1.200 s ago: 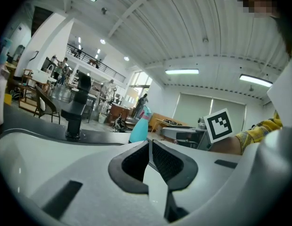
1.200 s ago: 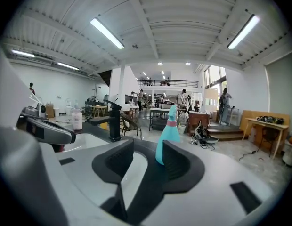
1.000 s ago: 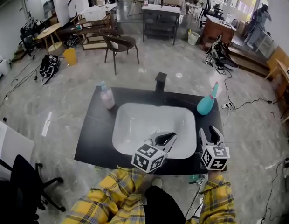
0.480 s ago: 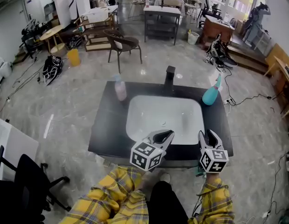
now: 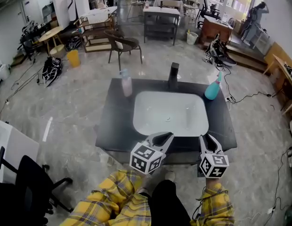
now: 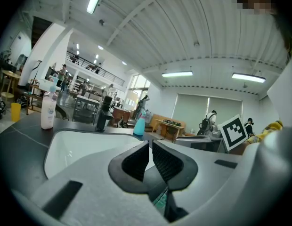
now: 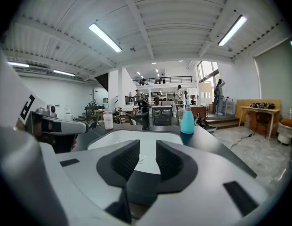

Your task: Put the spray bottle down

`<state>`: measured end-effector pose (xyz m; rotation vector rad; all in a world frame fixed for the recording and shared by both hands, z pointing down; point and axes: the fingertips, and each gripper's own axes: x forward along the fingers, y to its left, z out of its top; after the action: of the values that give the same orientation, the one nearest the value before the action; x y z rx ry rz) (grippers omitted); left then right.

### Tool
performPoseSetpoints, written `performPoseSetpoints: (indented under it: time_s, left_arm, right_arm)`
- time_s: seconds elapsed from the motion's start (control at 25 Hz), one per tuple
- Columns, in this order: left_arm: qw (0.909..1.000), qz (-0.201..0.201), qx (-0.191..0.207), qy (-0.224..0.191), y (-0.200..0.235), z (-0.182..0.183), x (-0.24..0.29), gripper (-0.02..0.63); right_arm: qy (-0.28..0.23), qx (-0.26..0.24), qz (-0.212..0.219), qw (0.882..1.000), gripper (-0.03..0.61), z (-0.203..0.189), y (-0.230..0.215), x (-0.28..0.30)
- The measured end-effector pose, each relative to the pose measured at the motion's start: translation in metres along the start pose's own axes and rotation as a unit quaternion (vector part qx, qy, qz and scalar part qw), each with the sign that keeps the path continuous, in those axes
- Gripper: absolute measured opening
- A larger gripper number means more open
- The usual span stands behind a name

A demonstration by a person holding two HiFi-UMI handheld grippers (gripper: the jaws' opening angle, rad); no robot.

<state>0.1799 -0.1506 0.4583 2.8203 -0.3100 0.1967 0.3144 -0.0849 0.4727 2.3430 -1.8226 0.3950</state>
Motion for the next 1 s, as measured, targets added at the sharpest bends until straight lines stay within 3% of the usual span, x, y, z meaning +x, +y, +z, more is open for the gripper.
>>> performPoseSetpoints:
  time_s: [0.32,0.76,1.0]
  left_arm:
    - [0.9993,0.020,-0.031,-0.004,0.004,-0.012,-0.040,0.023]
    - [0.9991,0.022,-0.031,-0.017,-0.004,-0.015,-0.081,0.023]
    - [0.9989,0.034,-0.025,-0.018,0.007,-0.015,-0.093,0.023]
  right_arm:
    - [0.000,0.005,-0.007,1.000,0.019,-0.013,0.034,-0.032]
    - [-0.002,0.027,0.021,0.999,0.005,-0.018,0.098,-0.059]
    - [0.001,0.038,0.033,0.999,0.005,-0.024,0.112,-0.056]
